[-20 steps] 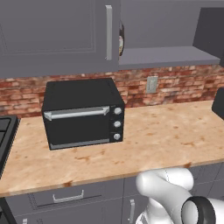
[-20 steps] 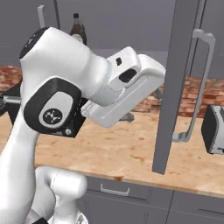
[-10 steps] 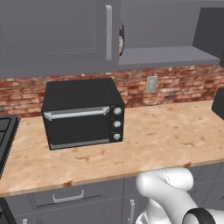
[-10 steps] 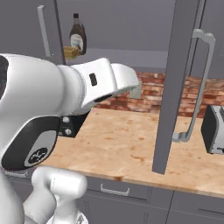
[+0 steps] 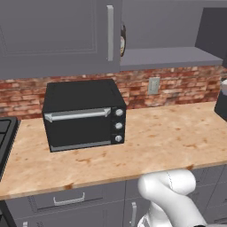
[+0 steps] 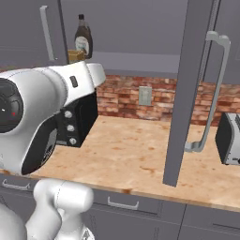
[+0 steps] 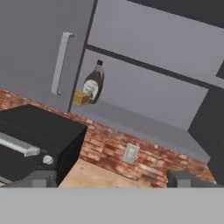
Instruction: The dining table condiment station is running low on syrup bottle. Refill the condiment station by opening the cabinet and taking the syrup bottle from the cabinet and placing it on the dining table.
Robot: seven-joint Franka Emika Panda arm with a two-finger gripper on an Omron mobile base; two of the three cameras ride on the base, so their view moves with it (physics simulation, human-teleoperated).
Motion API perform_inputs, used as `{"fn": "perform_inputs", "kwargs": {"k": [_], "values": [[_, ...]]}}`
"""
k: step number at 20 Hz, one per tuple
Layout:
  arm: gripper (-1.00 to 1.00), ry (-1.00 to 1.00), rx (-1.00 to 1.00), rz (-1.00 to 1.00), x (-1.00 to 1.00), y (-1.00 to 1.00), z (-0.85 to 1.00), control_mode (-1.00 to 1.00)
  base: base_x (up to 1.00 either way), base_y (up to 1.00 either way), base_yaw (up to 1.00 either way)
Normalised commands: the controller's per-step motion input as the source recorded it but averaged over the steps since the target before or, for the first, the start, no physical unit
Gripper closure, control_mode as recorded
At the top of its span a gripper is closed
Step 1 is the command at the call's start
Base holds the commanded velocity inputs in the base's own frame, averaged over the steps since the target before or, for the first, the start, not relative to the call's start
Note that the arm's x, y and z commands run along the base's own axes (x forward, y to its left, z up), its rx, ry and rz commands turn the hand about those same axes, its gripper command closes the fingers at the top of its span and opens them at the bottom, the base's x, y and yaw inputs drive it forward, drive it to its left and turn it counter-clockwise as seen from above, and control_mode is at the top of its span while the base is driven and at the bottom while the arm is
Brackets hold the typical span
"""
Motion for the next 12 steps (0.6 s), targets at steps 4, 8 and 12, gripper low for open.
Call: {"fn": "perform_inputs", "kwargs": {"k": [4, 8, 12], "values": [[-1.0, -0.06, 0.12, 0.33, 0.64, 0.9, 0.32, -1.0, 0.0, 0.0, 0.0], [-1.0, -0.1, 0.13, 0.22, 0.48, 0.78, 0.29, -1.0, 0.0, 0.0, 0.0], [-1.0, -0.07, 0.09, 0.06, 0.16, 0.46, 0.02, -1.0, 0.0, 0.0, 0.0]]}}
